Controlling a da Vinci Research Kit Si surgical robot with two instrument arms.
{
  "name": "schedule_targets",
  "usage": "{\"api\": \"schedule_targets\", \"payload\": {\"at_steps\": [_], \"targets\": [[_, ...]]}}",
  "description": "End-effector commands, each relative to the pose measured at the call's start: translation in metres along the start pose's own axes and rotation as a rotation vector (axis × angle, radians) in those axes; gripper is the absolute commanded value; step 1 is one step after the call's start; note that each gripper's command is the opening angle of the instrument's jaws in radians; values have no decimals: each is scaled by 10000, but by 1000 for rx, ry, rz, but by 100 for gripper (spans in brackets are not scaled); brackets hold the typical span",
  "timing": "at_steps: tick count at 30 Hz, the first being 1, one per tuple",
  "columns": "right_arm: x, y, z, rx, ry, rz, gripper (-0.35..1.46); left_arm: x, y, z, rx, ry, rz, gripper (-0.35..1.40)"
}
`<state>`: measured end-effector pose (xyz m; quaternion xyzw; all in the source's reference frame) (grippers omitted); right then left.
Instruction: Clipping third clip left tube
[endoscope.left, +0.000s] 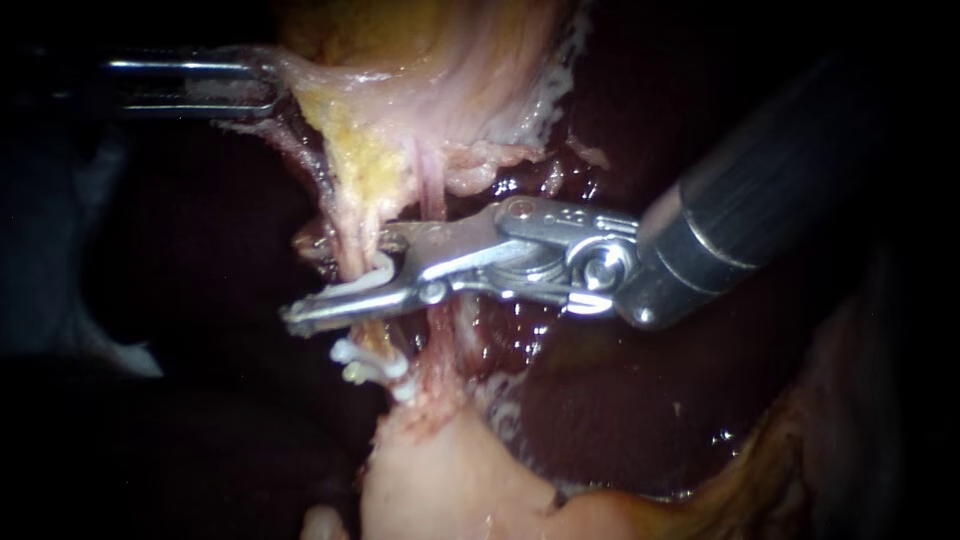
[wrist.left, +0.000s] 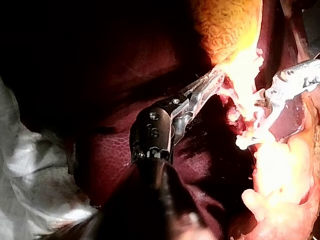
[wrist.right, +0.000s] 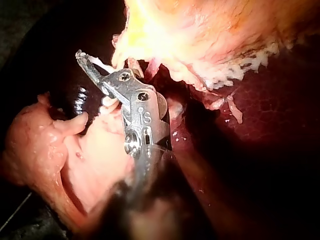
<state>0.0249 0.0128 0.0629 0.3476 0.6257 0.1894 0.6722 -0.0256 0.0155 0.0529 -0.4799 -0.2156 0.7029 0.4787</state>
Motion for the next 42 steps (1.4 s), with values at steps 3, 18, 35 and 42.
{"api": "schedule_targets", "payload": {"at_steps": [3,18,35,42], "targets": [[11,-12,2,14,4,4,48,0,0,-1,-1,0,0,-35],[43,-36,4,-6,26,81,41,0,-1,-1,-1,-1,1,-35],[41,-35,-5,-34,39,218,-35,0,0,-1,-1,-1,0,-35],[39,-35,-7,-46,-7,226,-35,0,0,-1,-1,0,0,-35]]}}
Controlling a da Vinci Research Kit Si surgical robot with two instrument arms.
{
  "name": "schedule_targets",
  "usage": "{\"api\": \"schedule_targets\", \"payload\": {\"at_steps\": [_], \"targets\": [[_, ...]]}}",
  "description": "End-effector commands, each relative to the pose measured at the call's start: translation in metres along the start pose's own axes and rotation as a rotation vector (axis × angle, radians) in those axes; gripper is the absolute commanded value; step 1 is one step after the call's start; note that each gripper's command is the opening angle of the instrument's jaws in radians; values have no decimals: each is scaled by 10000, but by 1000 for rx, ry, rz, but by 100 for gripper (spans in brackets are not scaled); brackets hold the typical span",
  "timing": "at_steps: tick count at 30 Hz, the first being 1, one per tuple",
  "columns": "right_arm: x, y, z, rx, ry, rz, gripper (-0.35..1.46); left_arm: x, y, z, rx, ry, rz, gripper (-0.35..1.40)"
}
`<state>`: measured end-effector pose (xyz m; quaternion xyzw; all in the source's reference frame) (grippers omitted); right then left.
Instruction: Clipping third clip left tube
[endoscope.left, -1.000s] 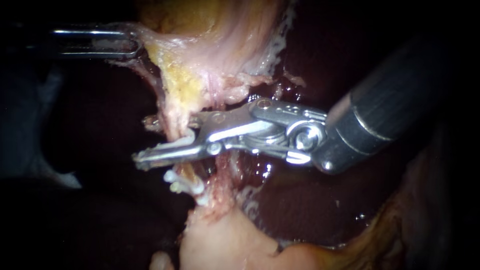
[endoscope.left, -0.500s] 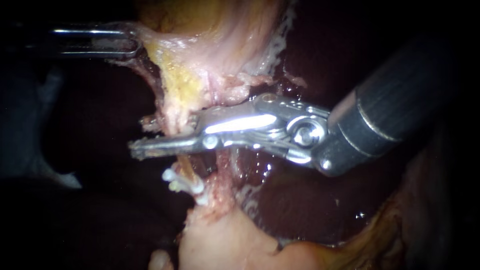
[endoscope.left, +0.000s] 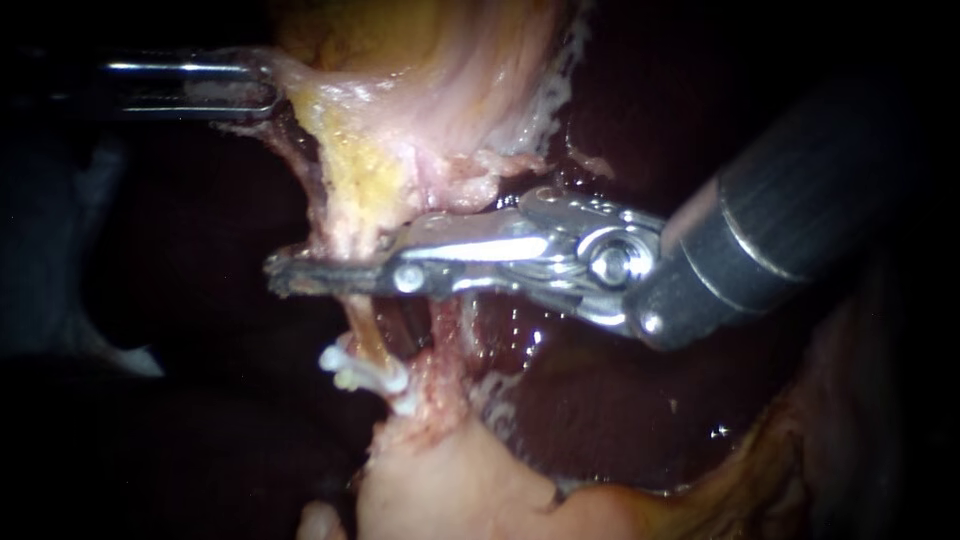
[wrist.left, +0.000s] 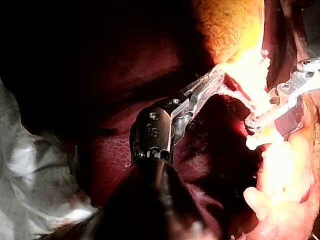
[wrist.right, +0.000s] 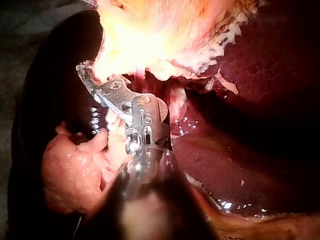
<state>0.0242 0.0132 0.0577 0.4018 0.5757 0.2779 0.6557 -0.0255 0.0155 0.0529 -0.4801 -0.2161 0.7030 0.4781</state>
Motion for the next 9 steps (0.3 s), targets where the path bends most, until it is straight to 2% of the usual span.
{"api": "schedule_targets", "payload": {"at_steps": [1,9], "targets": [[0,0,0,-1,-1,-2,-35,0,0,0,1,0,0,-35],[-1,3,-1,1,-2,-3,-35,0,0,1,1,0,0,-35]]}}
